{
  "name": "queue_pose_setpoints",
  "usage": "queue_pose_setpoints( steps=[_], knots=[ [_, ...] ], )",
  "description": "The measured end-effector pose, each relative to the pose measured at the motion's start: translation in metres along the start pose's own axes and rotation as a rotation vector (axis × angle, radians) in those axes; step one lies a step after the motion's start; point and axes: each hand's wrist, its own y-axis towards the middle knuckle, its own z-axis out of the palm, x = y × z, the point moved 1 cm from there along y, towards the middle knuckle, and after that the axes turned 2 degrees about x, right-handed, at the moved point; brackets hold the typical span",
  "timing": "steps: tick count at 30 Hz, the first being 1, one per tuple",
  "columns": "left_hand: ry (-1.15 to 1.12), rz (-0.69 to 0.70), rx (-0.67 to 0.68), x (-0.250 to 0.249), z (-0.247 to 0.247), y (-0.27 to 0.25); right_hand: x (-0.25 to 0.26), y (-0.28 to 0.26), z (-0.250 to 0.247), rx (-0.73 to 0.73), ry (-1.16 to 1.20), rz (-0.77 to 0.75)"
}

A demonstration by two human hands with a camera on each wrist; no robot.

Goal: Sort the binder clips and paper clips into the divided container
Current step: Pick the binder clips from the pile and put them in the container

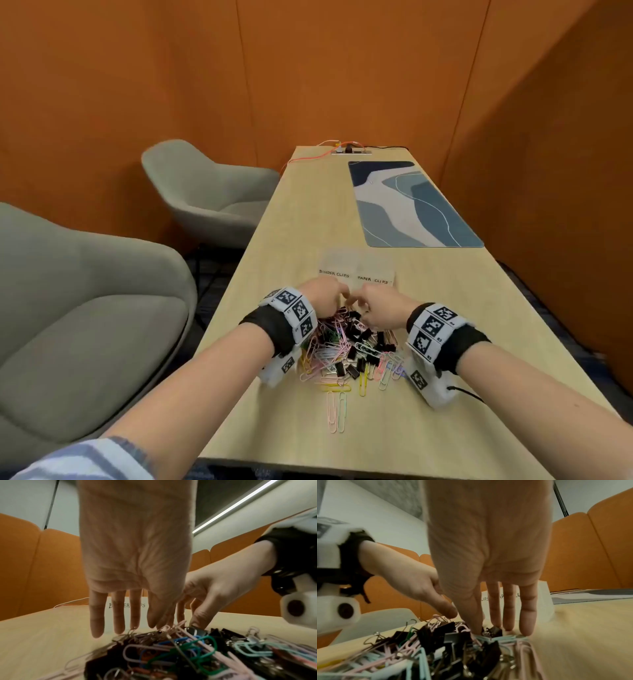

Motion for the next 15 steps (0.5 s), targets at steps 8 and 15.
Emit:
queue_pose_setpoints(
  steps=[8,15],
  knots=[
    [-0.085,0.002,-0.055,0.011,0.0,0.011,-0.008,0.011,0.004,-0.02,0.141,0.051],
    [-0.138,0.016,-0.064,0.018,0.003,0.015,-0.018,0.013,0.002,-0.03,0.208,0.089]
  ],
)
